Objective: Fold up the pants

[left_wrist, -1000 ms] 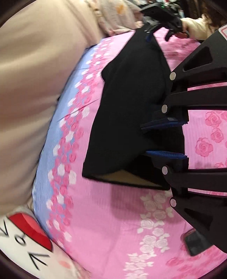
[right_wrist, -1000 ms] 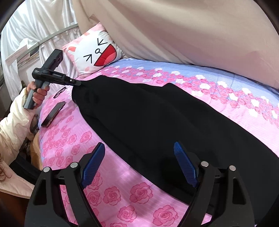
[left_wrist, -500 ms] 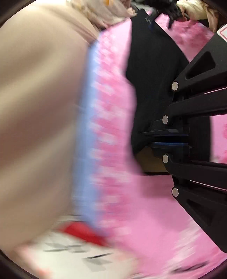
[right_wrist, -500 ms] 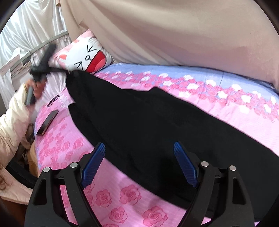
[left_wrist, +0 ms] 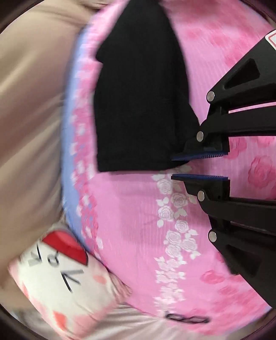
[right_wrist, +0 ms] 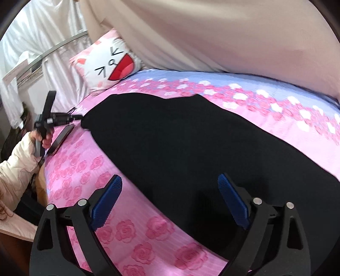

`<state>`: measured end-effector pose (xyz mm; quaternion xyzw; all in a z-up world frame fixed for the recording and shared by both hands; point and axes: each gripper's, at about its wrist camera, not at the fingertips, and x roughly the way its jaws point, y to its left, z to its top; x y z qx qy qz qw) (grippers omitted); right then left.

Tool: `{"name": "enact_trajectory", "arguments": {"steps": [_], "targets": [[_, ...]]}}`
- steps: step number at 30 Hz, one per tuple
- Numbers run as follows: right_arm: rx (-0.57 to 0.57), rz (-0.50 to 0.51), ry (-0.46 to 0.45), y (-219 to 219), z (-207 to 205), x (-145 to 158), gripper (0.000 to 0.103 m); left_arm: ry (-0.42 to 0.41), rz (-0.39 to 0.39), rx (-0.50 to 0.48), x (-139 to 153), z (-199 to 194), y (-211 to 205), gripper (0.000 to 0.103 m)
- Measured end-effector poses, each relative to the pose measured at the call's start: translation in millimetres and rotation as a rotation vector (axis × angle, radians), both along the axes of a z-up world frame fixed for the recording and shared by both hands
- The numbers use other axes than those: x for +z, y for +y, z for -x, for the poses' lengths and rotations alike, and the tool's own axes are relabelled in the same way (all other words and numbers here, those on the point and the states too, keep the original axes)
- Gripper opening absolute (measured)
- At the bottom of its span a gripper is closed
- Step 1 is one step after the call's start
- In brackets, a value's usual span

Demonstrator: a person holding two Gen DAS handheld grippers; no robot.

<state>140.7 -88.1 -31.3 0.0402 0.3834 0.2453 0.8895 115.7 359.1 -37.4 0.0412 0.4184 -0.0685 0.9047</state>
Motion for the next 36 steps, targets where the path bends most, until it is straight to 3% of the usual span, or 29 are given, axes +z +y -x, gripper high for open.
{"name": "enact_trajectory", "arguments": {"steps": [2,3,4,9,12,13,14,15,16,17,20,22,25,26,27,28,30,33,35,36], "targets": [[0.028,0.007,-0.022,9,3,4,0.09,0.005,0.048,0.052,8,2,7,0.05],[0.036,0.0,-0.026,11,4,4,0.09,0.013,0.077,0.091,9,4,10,0.071],[0.04,-0.007,-0.023,12,4,4,0.09,0.026,0.099,0.116,8,7,15,0.076],[0.059,-0.022,0.011,18,2,-4,0.09,0.139,0.386,0.197,-22,18,31,0.076],[0.076,-0.019,0.007,26,0,-2,0.09,0.144,0.348,0.164,-33,5,12,0.073],[0.078,-0.018,0.004,27,0,-1,0.09,0.134,0.329,0.133,-33,3,4,0.059],[0.078,-0.017,0.0,29,-1,1,0.09,0.122,0.296,0.063,-31,-6,-8,0.033],[0.078,-0.017,-0.001,29,-1,1,0.09,0.126,0.261,0.031,-27,-13,-16,0.021],[0.076,-0.013,-0.003,30,-2,3,0.09,0.093,0.19,0.002,-13,-21,-26,0.018],[0.07,-0.008,-0.008,30,-3,5,0.09,0.022,0.121,-0.031,8,-27,-35,0.004],[0.051,-0.01,-0.023,26,-5,10,0.09,-0.153,0.024,-0.1,72,-31,-49,0.005],[0.039,-0.013,-0.034,22,-3,12,0.09,-0.182,-0.095,-0.123,78,-28,-51,0.013],[0.028,0.029,-0.034,19,-2,6,0.09,-0.078,-0.422,0.008,19,-29,-34,0.009],[0.032,0.047,-0.031,20,-2,2,0.09,-0.031,-0.612,0.1,-14,-30,-21,0.008],[0.048,0.05,-0.021,22,-4,-1,0.09,0.005,-0.66,0.132,-28,-29,-11,0.008],[0.063,0.05,-0.012,24,-6,-3,0.09,0.04,-0.634,0.162,-37,-25,2,0.008],[0.091,0.057,-0.011,29,-9,-5,0.09,0.059,-0.45,0.223,-29,-11,25,0.01],[0.139,0.062,-0.018,41,-13,-5,0.09,-0.022,-0.238,0.266,8,9,30,0.011],[0.153,0.052,-0.024,46,-17,-5,0.09,-0.07,-0.131,0.228,28,12,17,0.011],[0.157,0.043,-0.018,49,-21,-5,0.09,-0.095,-0.07,0.192,41,9,4,0.017]]}}
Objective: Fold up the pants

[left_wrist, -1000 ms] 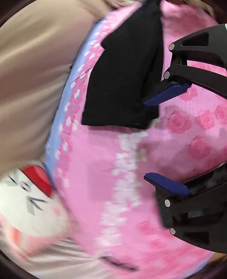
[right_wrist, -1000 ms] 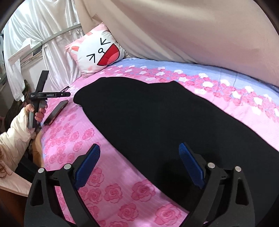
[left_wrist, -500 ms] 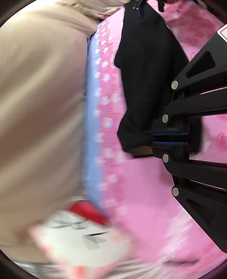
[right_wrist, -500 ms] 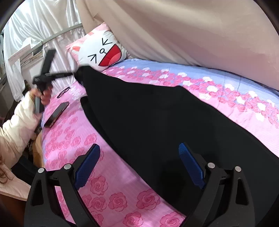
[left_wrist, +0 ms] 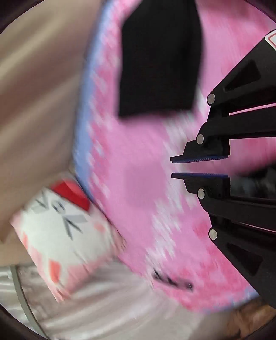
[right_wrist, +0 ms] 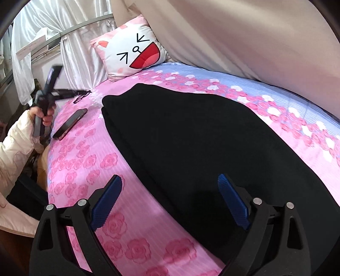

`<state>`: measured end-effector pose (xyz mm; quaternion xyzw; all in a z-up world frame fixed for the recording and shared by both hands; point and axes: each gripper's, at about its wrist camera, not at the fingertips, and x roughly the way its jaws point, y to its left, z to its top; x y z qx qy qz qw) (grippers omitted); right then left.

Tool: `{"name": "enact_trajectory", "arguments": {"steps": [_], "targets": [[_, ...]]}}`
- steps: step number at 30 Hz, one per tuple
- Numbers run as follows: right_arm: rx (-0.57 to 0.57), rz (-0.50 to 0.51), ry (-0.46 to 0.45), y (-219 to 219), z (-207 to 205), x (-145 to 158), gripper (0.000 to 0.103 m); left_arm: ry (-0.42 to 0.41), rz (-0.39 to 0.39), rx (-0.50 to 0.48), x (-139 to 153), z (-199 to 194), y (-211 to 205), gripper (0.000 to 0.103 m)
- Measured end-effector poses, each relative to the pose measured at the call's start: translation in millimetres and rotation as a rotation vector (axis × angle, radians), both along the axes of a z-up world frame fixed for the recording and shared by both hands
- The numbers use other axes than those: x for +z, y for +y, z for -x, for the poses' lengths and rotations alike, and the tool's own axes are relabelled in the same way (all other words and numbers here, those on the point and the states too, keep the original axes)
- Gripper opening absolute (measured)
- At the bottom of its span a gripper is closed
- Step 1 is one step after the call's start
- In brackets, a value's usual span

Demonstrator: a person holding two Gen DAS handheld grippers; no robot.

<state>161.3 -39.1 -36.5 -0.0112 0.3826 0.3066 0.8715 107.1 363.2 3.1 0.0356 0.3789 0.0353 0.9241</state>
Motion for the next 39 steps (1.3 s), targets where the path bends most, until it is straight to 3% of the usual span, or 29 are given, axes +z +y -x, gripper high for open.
{"name": "enact_trajectory", "arguments": {"steps": [1,3,5,7,8,9,10,11,13,15,18,21,22,26,27,28,29,30,31,33,37,39], "targets": [[0.007,-0.012,0.007,2,-2,0,0.089,-0.016,0.052,-0.034,9,-5,-14,0.038],[0.005,-0.022,0.012,4,-4,-1,0.089,-0.018,0.179,-0.136,16,-18,-42,0.065],[-0.023,-0.014,0.012,0,0,0,0.089,0.026,0.239,-0.241,7,-35,-76,0.065],[-0.057,-0.017,0.016,-15,8,1,0.089,0.101,0.166,-0.252,-17,-47,-101,0.065],[-0.089,-0.016,0.019,-28,13,1,0.089,0.154,0.132,-0.247,-30,-51,-108,0.062],[-0.131,-0.011,0.021,-43,20,2,0.089,0.241,0.11,-0.245,-53,-51,-111,0.052],[-0.205,-0.001,0.024,-69,31,1,0.089,0.27,0.099,-0.253,-65,-45,-112,0.052],[-0.287,0.001,0.032,-98,43,0,0.089,0.221,0.06,-0.271,-66,-30,-115,0.052],[-0.432,0.011,0.056,-147,63,-2,0.089,0.216,-0.003,-0.294,-60,-5,-117,0.052],[-0.616,0.034,0.075,-209,92,-2,0.089,0.193,0.014,-0.284,-42,9,-116,0.052],[-0.932,0.061,0.078,-312,144,3,0.089,0.08,0.022,-0.221,-4,18,-124,0.056],[-1.102,0.043,0.072,-379,177,8,0.089,-0.074,0.003,-0.132,29,12,-155,0.082],[-1.136,0.028,0.073,-400,185,8,0.089,-0.115,-0.003,-0.113,34,13,-168,0.082],[-1.117,0.049,0.128,-437,181,-10,0.087,-0.17,0.013,-0.105,34,3,-223,0.082],[-1.094,0.049,0.144,-440,178,-17,0.078,-0.163,0.027,-0.104,33,-3,-231,0.082],[-1.068,0.058,0.171,-441,172,-26,0.046,-0.151,0.044,-0.103,31,-3,-242,0.082],[-1.048,0.074,0.214,-446,167,-36,0.028,-0.125,0.067,-0.11,26,-7,-252,0.082],[-1.035,0.095,0.237,-445,162,-41,0.026,-0.106,0.073,-0.109,19,-12,-258,0.082],[-1.007,0.122,0.22,-438,159,-38,0.012,-0.094,0.072,-0.095,16,-14,-264,0.082],[-0.975,0.181,0.174,-430,155,-20,0.012,-0.083,0.066,-0.074,13,-19,-274,0.082],[-0.957,0.231,-0.08,-431,155,58,0.012,-0.091,0.065,-0.069,13,-19,-296,0.082],[-0.955,0.272,-0.092,-441,147,55,0.014,-0.105,0.023,-0.071,7,-19,-309,0.082]]}}
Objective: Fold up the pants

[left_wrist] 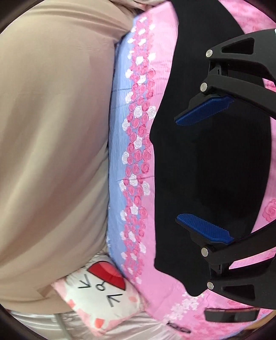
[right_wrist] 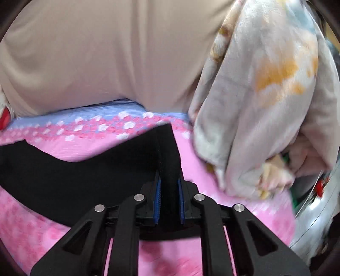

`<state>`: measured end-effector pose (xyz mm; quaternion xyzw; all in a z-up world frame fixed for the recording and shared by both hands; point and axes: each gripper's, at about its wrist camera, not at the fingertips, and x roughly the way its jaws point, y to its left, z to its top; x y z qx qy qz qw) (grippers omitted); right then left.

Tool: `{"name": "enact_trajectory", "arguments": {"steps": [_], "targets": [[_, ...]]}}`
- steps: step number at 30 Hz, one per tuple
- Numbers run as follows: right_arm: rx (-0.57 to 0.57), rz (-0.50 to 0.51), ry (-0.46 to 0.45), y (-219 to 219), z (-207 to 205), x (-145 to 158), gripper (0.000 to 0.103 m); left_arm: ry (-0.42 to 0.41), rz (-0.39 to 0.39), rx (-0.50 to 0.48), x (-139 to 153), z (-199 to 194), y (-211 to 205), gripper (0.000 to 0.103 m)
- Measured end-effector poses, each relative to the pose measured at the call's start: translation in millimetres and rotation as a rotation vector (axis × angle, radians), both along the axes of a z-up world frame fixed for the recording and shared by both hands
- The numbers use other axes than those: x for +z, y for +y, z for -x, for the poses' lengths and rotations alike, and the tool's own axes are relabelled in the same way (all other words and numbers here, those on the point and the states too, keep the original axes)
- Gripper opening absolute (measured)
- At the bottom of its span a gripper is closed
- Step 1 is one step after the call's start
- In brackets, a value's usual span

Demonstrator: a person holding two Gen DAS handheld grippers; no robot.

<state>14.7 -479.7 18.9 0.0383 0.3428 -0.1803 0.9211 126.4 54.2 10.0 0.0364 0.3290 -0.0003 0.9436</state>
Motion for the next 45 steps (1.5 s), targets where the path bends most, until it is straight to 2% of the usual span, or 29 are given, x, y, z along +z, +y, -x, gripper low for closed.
{"name": "enact_trajectory", "arguments": {"steps": [2,3,4,5,7,10,12,14,16,17,20,21,22,24,27,30,34,38,40,41,42,43,45], "targets": [[-0.058,-0.085,0.136,-31,-14,-56,0.015,0.004,-0.041,-0.005,-13,-1,-11,0.082],[-0.105,-0.088,0.211,-40,-17,-82,0.016,0.028,-0.06,-0.009,-24,-3,-16,0.082],[-0.131,-0.099,0.223,-46,-13,-99,0.018,0.055,-0.071,-0.007,-34,-6,-18,0.082],[-0.135,-0.145,0.138,-50,-2,-96,0.018,0.088,-0.075,0.001,-45,-9,-19,0.082],[-0.176,-0.259,0.086,-58,12,-83,0.021,0.137,-0.062,0.007,-56,-12,-18,0.082],[-0.148,-0.232,0.028,-44,20,-57,0.046,0.156,-0.018,0.019,-62,-15,-10,0.082],[-0.075,-0.224,0.009,-26,14,-45,0.045,0.156,-0.003,0.03,-63,-18,-7,0.082],[-0.02,-0.238,0.017,-17,0,-51,0.044,0.16,0.007,0.037,-66,-20,-6,0.082],[-0.063,-0.225,0.16,-21,-20,-87,0.043,0.179,0.015,0.037,-70,-21,-5,0.083],[-0.067,-0.205,0.134,-22,-18,-92,0.043,0.186,0.016,0.04,-72,-22,-4,0.082],[-0.108,-0.232,0.075,-16,-8,-71,0.044,0.188,0.024,0.042,-68,-18,8,0.082],[-0.117,-0.236,0.032,-12,0,-59,0.047,0.176,0.025,0.053,-65,-16,14,0.082],[-0.13,-0.238,0.01,-9,7,-52,0.06,0.168,0.029,0.061,-62,-15,21,0.083],[-0.163,-0.244,-0.019,-9,20,-45,0.079,0.163,0.048,0.077,-57,-12,33,0.083],[-0.192,-0.282,-0.045,-10,39,-49,0.078,0.158,0.106,0.063,-53,-8,39,0.083],[-0.197,-0.283,-0.016,-6,42,-58,0.076,0.154,0.107,0.02,-53,-7,28,0.086],[-0.186,-0.218,0.022,-8,16,-64,0.068,0.184,0.085,-0.03,-62,-10,6,0.086],[-0.181,-0.236,0.076,-28,-21,-80,0.061,0.193,0.126,-0.052,-64,-3,3,0.086],[-0.188,-0.263,0.136,-38,-38,-97,0.048,0.19,0.134,-0.051,-63,-1,4,0.086],[-0.187,-0.238,0.141,-36,-41,-99,0.04,0.19,0.134,-0.048,-63,1,5,0.086],[-0.171,-0.213,0.16,-30,-44,-97,0.015,0.19,0.135,-0.047,-63,2,6,0.086],[-0.153,-0.18,0.175,-20,-46,-92,0.011,0.192,0.135,-0.049,-63,2,6,0.086],[-0.161,-0.094,0.189,-10,-45,-82,0.01,0.195,0.129,-0.047,-64,1,6,0.086]]}}
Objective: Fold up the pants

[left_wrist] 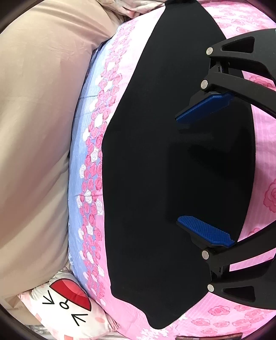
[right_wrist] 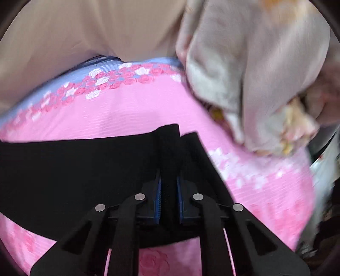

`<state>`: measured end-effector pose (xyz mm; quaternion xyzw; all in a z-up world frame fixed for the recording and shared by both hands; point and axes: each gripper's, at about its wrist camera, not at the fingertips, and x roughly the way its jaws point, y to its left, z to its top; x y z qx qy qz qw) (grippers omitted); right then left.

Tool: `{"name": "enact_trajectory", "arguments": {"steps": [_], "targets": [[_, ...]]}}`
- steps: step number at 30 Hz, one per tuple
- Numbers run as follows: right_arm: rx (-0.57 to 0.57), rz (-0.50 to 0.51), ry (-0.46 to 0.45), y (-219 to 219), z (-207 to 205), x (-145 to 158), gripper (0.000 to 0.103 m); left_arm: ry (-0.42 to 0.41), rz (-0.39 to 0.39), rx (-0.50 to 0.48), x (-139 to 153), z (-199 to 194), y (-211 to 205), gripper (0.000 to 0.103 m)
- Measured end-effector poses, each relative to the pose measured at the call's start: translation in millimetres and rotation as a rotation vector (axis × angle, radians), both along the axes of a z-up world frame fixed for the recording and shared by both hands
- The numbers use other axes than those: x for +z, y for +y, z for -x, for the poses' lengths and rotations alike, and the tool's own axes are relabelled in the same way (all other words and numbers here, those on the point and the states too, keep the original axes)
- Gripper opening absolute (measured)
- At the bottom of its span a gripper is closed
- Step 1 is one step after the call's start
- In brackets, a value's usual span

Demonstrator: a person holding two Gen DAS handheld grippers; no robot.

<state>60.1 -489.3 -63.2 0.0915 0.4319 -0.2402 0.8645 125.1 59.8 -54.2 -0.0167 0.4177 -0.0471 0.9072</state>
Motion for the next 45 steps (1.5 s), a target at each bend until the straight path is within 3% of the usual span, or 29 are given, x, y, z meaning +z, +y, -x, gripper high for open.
{"name": "enact_trajectory", "arguments": {"steps": [1,3,5,6,8,11,14,16,17,19,23,27,33,35,38,39,40,45], "targets": [[-0.026,0.022,-0.023,-3,7,10,0.01,0.0,-0.003,-0.002,-1,-1,-1,0.086],[-0.09,-0.055,-0.078,-24,24,15,0.01,0.004,-0.004,-0.015,-4,-4,-5,0.086],[-0.123,-0.088,-0.014,-37,21,-8,0.011,0.006,-0.007,-0.026,-10,-7,-9,0.086],[-0.112,-0.047,-0.01,-33,20,-17,0.011,0.01,-0.012,-0.027,-14,-8,-10,0.086],[-0.108,0.001,0.018,-25,16,-14,0.012,0.043,-0.036,-0.007,-23,-12,-10,0.086],[-0.1,-0.037,-0.044,-17,19,0,0.016,0.035,-0.01,0.004,-19,-6,3,0.086],[-0.122,-0.071,-0.152,-13,40,20,0.037,0.005,-0.025,0.038,-8,-1,19,0.086],[-0.164,-0.113,-0.218,-18,59,28,0.081,-0.008,-0.018,0.059,-1,0,29,0.086],[-0.188,-0.129,-0.24,-19,69,29,0.083,-0.012,-0.008,0.068,2,1,34,0.086],[-0.217,-0.202,-0.263,-25,89,21,0.082,-0.013,0.004,0.068,5,1,35,0.086],[-0.245,-0.253,-0.242,-34,105,4,0.083,-0.015,-0.002,0.027,8,0,18,0.086],[-0.228,-0.339,-0.247,-39,100,-13,0.083,0.0,0.001,-0.035,7,-2,-11,0.086],[-0.198,-0.345,-0.228,-37,74,-25,0.081,-0.001,-0.028,-0.081,8,7,-32,0.086],[-0.18,-0.345,-0.231,-36,67,-24,0.072,0.0,-0.034,-0.079,7,7,-32,0.086],[-0.176,-0.361,-0.245,-35,61,-25,0.039,0.007,-0.032,-0.074,5,5,-31,0.086],[-0.184,-0.365,-0.249,-36,61,-25,0.035,0.01,-0.033,-0.071,4,4,-32,0.086],[-0.186,-0.387,-0.266,-36,61,-25,0.022,0.014,-0.031,-0.07,2,3,-32,0.086],[-0.157,-0.419,-0.351,-18,53,-1,0.02,0.043,-0.027,-0.065,-6,-2,-27,0.086]]}}
